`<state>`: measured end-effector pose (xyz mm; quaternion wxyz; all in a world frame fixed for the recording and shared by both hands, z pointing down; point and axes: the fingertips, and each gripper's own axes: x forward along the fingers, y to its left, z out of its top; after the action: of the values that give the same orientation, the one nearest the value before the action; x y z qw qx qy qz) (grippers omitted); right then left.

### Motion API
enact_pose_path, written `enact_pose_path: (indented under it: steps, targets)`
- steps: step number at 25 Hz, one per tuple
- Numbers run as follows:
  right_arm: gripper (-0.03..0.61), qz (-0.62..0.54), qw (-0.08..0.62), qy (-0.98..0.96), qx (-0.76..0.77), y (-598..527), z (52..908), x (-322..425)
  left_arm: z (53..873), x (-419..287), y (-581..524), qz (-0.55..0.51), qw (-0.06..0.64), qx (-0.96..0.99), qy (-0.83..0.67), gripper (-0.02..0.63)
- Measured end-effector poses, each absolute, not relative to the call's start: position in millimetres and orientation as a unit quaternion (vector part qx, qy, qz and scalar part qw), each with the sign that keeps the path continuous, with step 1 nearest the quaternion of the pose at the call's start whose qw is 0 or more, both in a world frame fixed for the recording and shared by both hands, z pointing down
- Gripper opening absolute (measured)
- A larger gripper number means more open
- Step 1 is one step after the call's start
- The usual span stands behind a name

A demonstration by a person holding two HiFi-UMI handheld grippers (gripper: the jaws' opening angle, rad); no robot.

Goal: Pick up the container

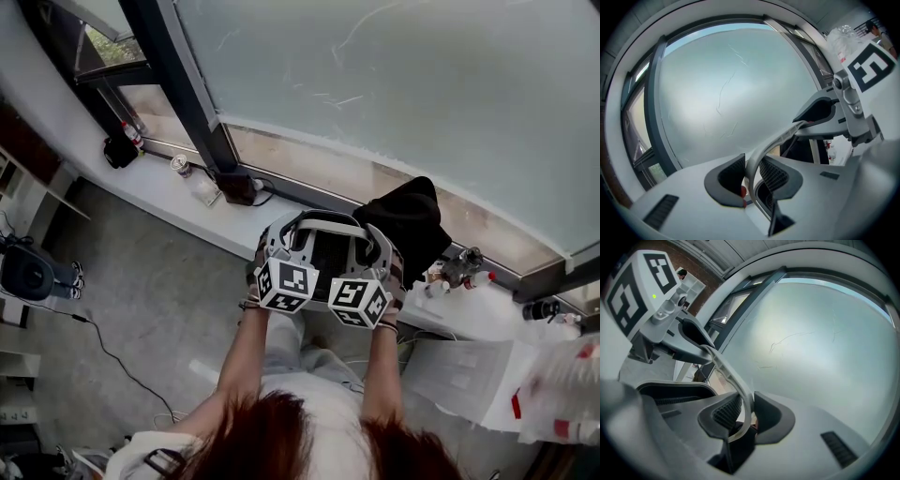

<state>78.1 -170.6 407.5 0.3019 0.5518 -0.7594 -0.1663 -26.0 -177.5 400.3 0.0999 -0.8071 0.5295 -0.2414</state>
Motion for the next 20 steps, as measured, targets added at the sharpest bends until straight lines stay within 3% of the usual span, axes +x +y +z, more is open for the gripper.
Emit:
enact_pose_path:
  steps: [20]
  targets:
    - [0.097,-0.213,0.267,-0.744,0.574,-129.1,344.2,89.8,339.8,-14.3,-140.2,-0.199,0.145,-0.814,0.526,0.101]
